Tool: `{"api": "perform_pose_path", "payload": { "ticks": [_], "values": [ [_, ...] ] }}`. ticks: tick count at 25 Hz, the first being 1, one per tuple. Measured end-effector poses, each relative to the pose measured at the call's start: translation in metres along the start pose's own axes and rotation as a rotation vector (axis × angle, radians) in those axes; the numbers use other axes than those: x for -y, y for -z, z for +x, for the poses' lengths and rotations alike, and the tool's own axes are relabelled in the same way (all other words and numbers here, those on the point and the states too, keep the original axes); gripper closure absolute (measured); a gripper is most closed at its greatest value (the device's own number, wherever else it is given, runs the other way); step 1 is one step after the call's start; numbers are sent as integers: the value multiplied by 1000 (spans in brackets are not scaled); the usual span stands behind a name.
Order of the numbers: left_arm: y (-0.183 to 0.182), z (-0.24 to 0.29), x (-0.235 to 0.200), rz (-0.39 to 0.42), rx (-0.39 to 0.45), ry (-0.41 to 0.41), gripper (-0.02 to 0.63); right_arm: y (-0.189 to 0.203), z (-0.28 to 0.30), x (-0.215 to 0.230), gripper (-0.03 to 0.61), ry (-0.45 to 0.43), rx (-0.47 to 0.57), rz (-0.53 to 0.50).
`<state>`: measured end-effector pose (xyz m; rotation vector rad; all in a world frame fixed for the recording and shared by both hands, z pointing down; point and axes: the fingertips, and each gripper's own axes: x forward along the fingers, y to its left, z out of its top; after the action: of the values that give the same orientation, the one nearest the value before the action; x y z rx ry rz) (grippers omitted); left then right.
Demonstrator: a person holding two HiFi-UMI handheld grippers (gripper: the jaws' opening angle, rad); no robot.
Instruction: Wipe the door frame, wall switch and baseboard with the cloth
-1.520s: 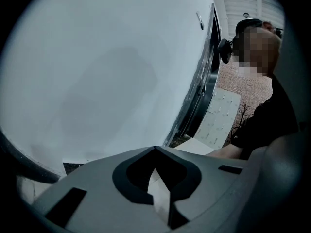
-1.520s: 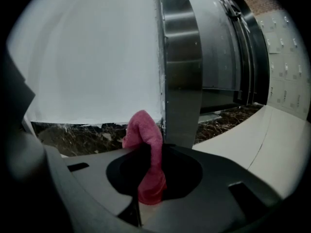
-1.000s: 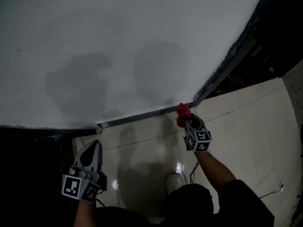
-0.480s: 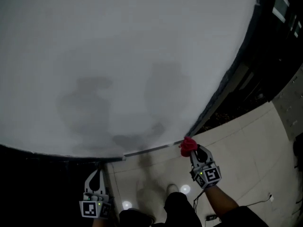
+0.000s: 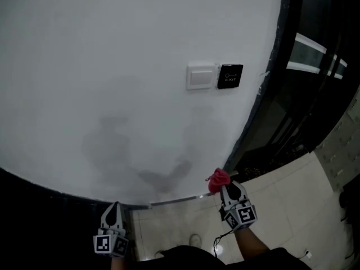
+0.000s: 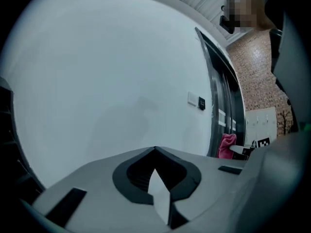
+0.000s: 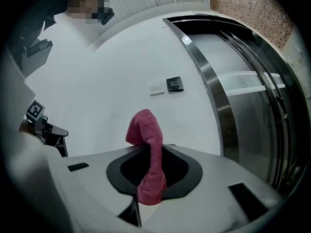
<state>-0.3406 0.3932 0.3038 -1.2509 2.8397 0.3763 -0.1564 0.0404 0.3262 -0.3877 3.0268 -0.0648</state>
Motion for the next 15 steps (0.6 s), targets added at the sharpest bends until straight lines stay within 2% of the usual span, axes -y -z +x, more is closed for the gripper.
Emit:
{"api": "perform_pose_path", "payload": {
  "ticks": [2, 5, 10, 15],
  "values": [
    [-11, 3, 7, -51, 38, 27, 614, -15, -1, -1, 518, 11, 28, 12],
    [-11, 3, 18, -73, 27, 72, 614, -25, -7, -6, 518, 40, 67, 42],
    [-16, 10, 36, -3, 13, 169, 614, -23, -24, -19, 518, 83, 79, 53],
    [-7, 19, 59, 6, -28, 298, 614, -17, -52, -21, 518, 158, 61, 47]
  ]
}}
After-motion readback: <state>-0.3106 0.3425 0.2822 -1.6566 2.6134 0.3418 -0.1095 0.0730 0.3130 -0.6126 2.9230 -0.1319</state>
